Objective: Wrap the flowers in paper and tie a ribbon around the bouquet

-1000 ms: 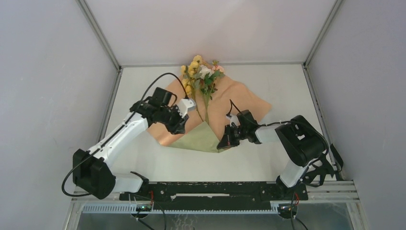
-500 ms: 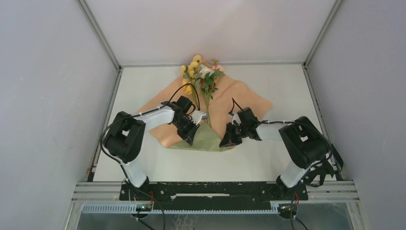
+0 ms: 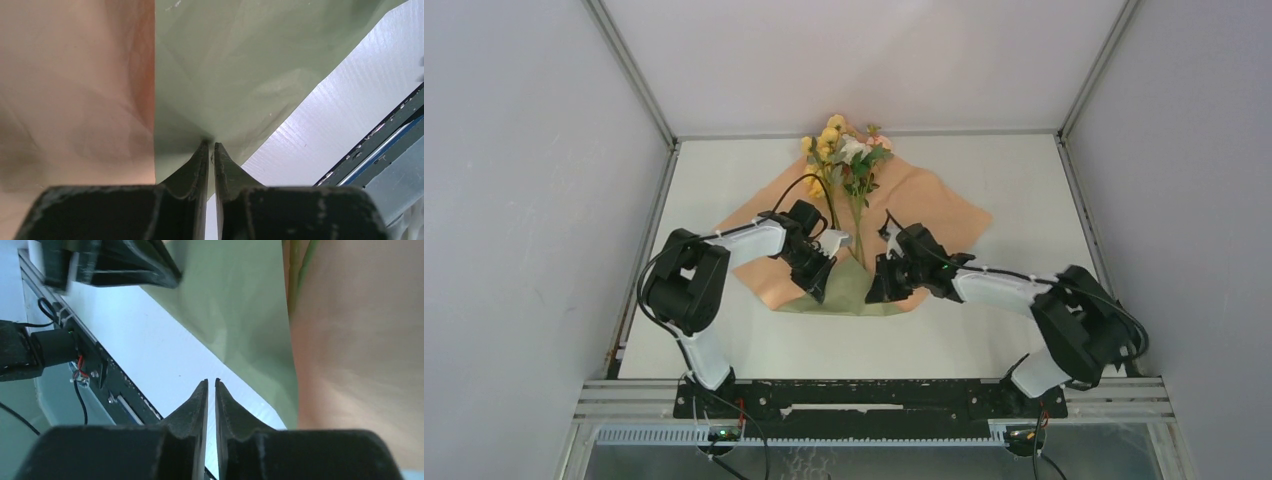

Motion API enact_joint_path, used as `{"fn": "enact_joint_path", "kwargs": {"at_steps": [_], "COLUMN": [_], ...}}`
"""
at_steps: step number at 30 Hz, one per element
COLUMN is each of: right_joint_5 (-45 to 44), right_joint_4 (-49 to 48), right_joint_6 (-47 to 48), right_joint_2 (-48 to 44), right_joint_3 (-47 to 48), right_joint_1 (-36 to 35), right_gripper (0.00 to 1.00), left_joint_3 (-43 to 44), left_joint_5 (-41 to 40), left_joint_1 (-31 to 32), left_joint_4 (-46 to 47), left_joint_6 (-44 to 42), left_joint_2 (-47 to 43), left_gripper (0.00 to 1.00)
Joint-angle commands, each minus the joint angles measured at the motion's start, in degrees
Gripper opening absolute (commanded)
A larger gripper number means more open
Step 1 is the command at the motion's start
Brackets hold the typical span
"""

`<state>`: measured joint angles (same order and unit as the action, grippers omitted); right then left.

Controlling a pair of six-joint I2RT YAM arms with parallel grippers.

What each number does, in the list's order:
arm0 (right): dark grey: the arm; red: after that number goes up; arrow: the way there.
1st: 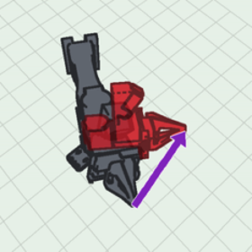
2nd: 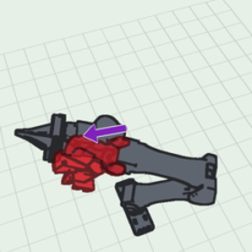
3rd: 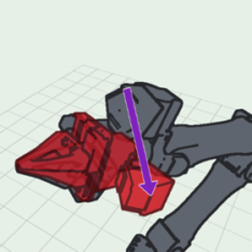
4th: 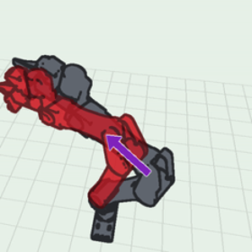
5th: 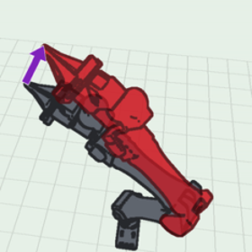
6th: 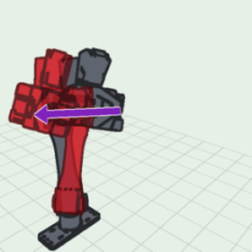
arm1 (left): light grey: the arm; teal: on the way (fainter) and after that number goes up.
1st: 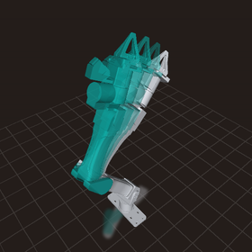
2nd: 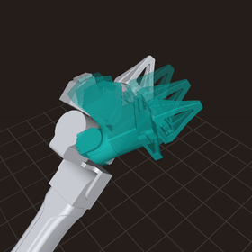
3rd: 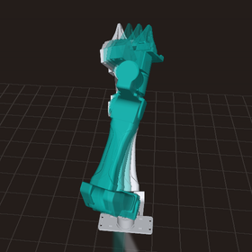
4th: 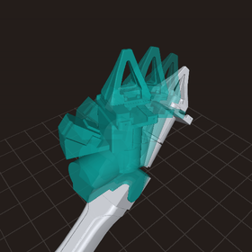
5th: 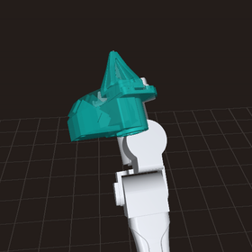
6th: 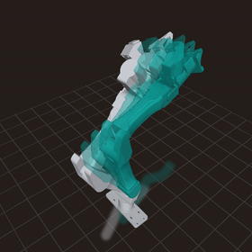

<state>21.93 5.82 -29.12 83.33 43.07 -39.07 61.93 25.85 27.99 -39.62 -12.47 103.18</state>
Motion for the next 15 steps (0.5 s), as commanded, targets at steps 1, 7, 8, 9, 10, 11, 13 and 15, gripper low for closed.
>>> {"fn": "enact_joint_path", "kwargs": {"at_steps": [1, 7, 8, 9, 10, 11, 13, 15], "right_joint_5": [4.36, 2.09, 1.68, 1.49, 1.45, 1.33, 0.98, 0.91], "right_joint_4": [-5.27, -4.1, -3.4, -3.14, -3.15, -3.02, -2.8, -2.91], "right_joint_6": [-2.73, -2.16, -1.97, -1.99, -2.04, -2.14, -2.23, -2.4], "right_joint_2": [8.95, 12.98, 13.03, 13.01, 12.91, 12.8, 12.58, 12.37], "right_joint_3": [0.98, -1.01, -1.24, -1.62, -1.97, -2.22, -2.66, -2.97], "right_joint_1": [0.37, 2.5, 2.47, 2.46, 2.43, 2.51, 2.59, 2.55], "right_gripper": [0.15, 0.1, 0.1, 0.1, 0.1, 0.1, 0.1, 0.1], "left_joint_3": [-1.57, -2.55, -2.82, -3.57, -4.42, -5.42, -7.27, -9.04], "left_joint_5": [-0.42, -3.72, -4.68, -6.1, -7.27, -8.13, -9.49, -10.5], "left_joint_1": [-0.15, -0.04, -0.04, -0.06, -0.05, -0.04, -0.1, -0.08], "left_joint_4": [-0.77, -4.43, -5.45, -5.89, -6.12, -6.28, -7.0, -7.39], "left_joint_6": [-0.04, -5.02, -6.21, -7.08, -7.73, -8.31, -9.6, -11.05], "left_joint_2": [-0.88, -4.55, -5.07, -5.47, -5.8, -5.99, -6.12, -6.5], "left_gripper": [0.14, 0.16, 0.17, 0.18, 0.18, 0.18, 0.19, 0.19]}}
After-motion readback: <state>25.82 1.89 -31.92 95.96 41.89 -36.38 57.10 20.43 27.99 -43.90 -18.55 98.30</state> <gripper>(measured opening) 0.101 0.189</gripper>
